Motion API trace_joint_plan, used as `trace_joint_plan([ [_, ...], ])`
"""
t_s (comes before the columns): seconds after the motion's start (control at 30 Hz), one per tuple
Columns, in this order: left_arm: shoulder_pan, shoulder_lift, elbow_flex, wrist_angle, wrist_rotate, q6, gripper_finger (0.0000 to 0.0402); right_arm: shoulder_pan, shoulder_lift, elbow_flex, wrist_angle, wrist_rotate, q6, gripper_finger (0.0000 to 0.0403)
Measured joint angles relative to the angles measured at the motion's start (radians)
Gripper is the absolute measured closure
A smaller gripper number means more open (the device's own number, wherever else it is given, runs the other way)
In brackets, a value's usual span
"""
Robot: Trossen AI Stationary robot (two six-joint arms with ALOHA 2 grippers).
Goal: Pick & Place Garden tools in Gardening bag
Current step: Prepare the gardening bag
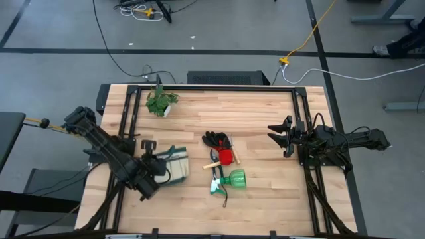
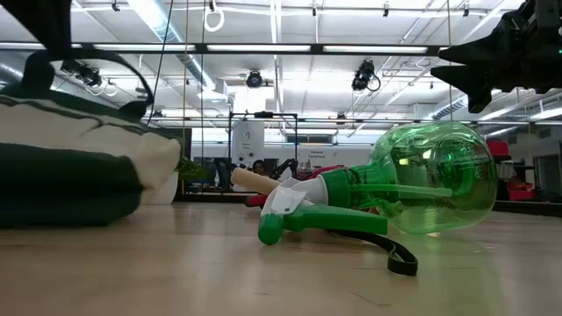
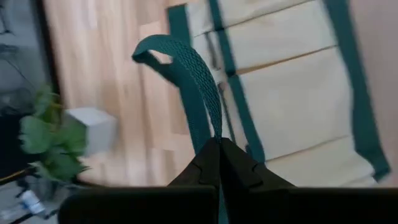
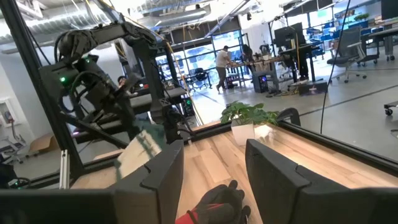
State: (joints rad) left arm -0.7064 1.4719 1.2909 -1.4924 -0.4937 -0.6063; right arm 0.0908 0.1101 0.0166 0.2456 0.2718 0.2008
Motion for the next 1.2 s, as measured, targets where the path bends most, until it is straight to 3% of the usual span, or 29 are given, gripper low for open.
trace_joint_plan([
  [0.83, 0.38, 0.0, 0.313, -0.075, -0.278, 0.548, 0.04, 0.0, 0.0, 0.0, 0.0, 0.008, -0.029, 0.023],
  [1.2, 0.602, 0.0, 0.348, 0.17, -0.28, 0.887, 0.04, 0.0, 0.0, 0.0, 0.0, 0.008, -0.03, 0.023],
])
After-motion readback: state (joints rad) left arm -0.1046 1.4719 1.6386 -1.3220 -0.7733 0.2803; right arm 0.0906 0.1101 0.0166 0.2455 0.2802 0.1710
